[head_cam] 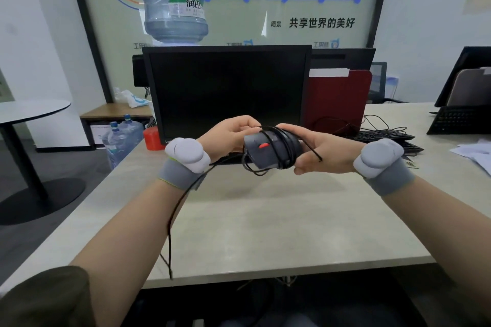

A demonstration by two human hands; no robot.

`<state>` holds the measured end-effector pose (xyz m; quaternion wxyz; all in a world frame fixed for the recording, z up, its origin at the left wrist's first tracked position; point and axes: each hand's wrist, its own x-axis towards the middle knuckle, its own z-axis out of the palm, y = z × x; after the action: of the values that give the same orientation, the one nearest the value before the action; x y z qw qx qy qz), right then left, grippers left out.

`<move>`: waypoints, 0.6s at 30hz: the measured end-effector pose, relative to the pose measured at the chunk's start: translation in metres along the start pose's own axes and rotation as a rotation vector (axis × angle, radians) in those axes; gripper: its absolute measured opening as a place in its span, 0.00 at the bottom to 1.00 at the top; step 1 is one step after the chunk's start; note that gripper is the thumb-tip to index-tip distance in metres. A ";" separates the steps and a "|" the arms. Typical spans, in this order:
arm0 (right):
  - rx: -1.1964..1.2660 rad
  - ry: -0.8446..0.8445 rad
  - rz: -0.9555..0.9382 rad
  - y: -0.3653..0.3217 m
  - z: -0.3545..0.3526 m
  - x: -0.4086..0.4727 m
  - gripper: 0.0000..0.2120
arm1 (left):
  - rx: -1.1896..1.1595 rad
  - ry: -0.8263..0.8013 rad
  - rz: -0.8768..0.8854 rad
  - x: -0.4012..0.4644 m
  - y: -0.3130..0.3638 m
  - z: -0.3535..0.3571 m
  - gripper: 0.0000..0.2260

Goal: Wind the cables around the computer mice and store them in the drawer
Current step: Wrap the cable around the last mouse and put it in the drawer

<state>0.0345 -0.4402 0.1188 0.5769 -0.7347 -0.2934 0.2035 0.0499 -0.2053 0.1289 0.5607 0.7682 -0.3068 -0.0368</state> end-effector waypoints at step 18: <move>0.662 0.226 -0.241 -0.003 0.012 0.025 0.21 | -0.710 0.043 -0.293 0.015 -0.007 0.028 0.19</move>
<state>0.0448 -0.4147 0.1193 0.8319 -0.4862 -0.2305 0.1358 0.0542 -0.2350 0.1169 0.7870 0.5624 -0.1500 -0.2045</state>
